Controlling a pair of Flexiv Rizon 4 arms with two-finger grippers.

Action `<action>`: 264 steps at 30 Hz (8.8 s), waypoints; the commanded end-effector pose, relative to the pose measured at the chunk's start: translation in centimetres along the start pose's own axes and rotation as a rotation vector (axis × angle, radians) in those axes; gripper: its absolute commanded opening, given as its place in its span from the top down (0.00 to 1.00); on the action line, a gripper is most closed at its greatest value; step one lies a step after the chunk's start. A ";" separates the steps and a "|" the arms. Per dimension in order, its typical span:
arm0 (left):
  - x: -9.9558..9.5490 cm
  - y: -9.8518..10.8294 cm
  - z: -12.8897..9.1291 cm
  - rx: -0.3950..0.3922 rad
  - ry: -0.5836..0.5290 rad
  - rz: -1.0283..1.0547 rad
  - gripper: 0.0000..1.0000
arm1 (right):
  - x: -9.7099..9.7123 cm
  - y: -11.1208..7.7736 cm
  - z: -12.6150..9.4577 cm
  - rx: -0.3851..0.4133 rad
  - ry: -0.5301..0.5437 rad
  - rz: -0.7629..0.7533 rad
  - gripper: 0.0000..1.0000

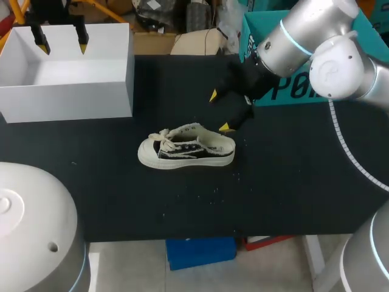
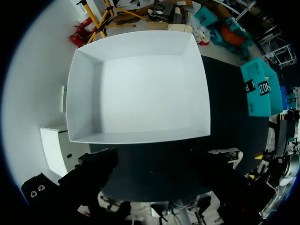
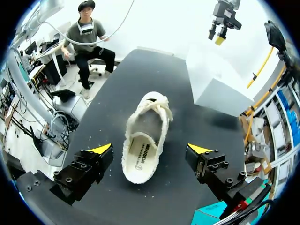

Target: Take the shoe out of the shoebox, open the shoe tongue, remove and reinsert the insole, then place the shoe into the shoebox

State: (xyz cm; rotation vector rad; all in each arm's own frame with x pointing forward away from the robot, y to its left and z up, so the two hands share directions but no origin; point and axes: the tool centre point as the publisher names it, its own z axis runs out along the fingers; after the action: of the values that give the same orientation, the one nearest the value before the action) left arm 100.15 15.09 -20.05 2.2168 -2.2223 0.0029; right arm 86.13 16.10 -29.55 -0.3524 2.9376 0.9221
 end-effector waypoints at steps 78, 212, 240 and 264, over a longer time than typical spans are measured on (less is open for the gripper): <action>2.2 0.4 -1.8 0.015 -0.014 -0.024 0.00 | 1.9 -8.3 11.7 -0.360 -0.141 0.315 1.00; 29.8 15.1 12.8 -0.038 -0.490 0.151 1.00 | 1.9 -8.3 11.7 -0.360 -0.141 0.315 1.00; 21.6 17.1 12.4 -0.033 -0.493 -0.027 0.00 | 1.9 -8.3 11.7 -0.360 -0.141 0.315 1.00; 17.0 17.4 16.0 -0.076 -0.412 -0.099 0.00 | 1.9 -8.3 11.7 -0.360 -0.141 0.315 1.00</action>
State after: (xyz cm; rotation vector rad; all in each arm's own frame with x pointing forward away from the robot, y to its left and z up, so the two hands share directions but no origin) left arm 82.68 -2.75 -34.99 2.4806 -2.2433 -0.6211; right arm 85.72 15.65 -43.64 0.1657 2.7342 1.4542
